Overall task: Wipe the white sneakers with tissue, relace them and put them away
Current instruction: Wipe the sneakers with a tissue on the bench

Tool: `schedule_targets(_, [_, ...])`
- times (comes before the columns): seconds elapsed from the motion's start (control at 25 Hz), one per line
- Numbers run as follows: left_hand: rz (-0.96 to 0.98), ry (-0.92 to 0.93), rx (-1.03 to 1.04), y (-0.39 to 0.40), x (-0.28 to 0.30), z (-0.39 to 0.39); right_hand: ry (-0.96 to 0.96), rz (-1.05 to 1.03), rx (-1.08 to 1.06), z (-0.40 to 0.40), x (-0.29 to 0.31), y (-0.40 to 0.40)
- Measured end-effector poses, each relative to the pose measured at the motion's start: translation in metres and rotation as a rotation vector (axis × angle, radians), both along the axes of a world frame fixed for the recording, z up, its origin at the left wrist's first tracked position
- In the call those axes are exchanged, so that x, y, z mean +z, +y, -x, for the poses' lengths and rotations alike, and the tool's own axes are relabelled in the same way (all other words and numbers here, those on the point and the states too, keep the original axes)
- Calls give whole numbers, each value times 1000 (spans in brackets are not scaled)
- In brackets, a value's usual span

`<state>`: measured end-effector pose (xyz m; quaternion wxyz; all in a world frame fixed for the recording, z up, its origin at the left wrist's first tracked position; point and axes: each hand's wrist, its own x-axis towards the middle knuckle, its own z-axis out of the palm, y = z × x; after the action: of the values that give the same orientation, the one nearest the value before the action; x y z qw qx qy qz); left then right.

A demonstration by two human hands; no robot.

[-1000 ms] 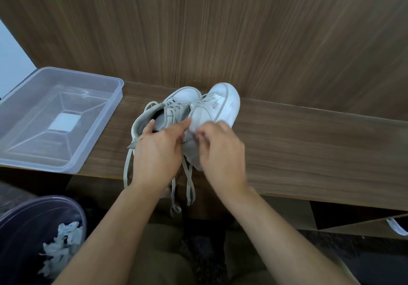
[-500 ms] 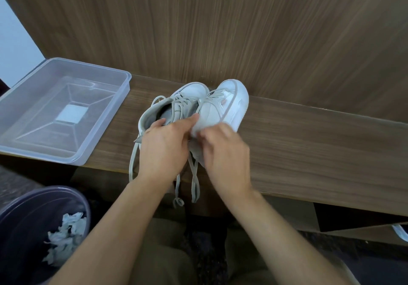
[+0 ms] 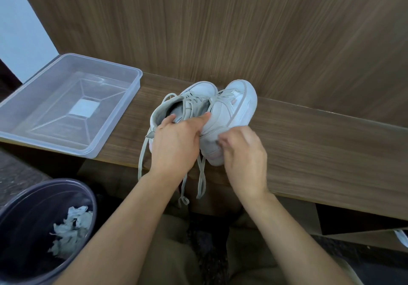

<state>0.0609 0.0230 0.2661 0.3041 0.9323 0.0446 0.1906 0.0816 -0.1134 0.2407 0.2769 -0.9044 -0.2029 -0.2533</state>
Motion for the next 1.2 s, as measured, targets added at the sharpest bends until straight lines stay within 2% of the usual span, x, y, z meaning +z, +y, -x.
schedule_targets(0.16, [-56, 7, 4, -1, -5, -4, -156, 274, 203, 10, -12, -7])
schedule_targets(0.24, [-146, -21, -6, -3, -13, -5, -196, 361, 245, 10, -14, 5])
schedule_targets(0.32, [-245, -62, 18, -3, -22, -7, -155, 309, 162, -1, -6, 7])
schedule_targets(0.48, [-311, -145, 26, -2, -30, -9, 160, -149, -158, -28, 8, -10])
schedule_targets(0.52, [-321, -146, 19, -4, -29, -8, 177, -168, -153, -26, 6, -11])
schedule_targets(0.68, [-351, -103, 55, -11, -28, -5, -33, -1, 92, 5, -7, -4])
schedule_targets(0.76, [-356, -90, 59, -12, -28, -5, -83, 8, 127, 1, -7, -8])
schedule_targets(0.84, [-325, -79, 78, -12, -27, -6, -27, -40, 49, -17, -2, -7])
schedule_targets(1.0, [-317, -65, 77, -13, -23, -4, 236, -127, -245, -76, 18, -3])
schedule_targets(1.12, [-302, -36, 85, -14, -21, -3, 318, -94, -215, -80, 25, -4])
schedule_targets(1.2, [-296, -15, 75, -20, -19, -5, 288, -123, -120, -51, 21, -3])
